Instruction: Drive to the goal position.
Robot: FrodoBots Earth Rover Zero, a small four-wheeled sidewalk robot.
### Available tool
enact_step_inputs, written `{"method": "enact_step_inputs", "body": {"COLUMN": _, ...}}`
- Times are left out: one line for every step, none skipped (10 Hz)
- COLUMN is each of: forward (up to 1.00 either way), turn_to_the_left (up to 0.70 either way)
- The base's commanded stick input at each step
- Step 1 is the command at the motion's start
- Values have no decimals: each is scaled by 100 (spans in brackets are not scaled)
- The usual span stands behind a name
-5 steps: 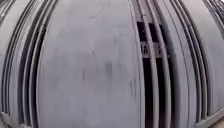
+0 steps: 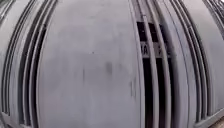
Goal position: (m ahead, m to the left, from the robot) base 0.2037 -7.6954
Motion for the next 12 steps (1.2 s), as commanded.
{"method": "enact_step_inputs", "body": {"forward": -70, "turn_to_the_left": 0}}
{"method": "enact_step_inputs", "body": {"forward": -70, "turn_to_the_left": 0}}
{"method": "enact_step_inputs", "body": {"forward": -70, "turn_to_the_left": 0}}
{"method": "enact_step_inputs", "body": {"forward": -70, "turn_to_the_left": 0}}
{"method": "enact_step_inputs", "body": {"forward": -70, "turn_to_the_left": 0}}
{"method": "enact_step_inputs", "body": {"forward": -70, "turn_to_the_left": 0}}
{"method": "enact_step_inputs", "body": {"forward": -70, "turn_to_the_left": 0}}
{"method": "enact_step_inputs", "body": {"forward": -70, "turn_to_the_left": 0}}
{"method": "enact_step_inputs", "body": {"forward": -70, "turn_to_the_left": 0}}
{"method": "enact_step_inputs", "body": {"forward": -70, "turn_to_the_left": 0}}
{"method": "enact_step_inputs", "body": {"forward": -22, "turn_to_the_left": 0}}
{"method": "enact_step_inputs", "body": {"forward": 0, "turn_to_the_left": 0}}
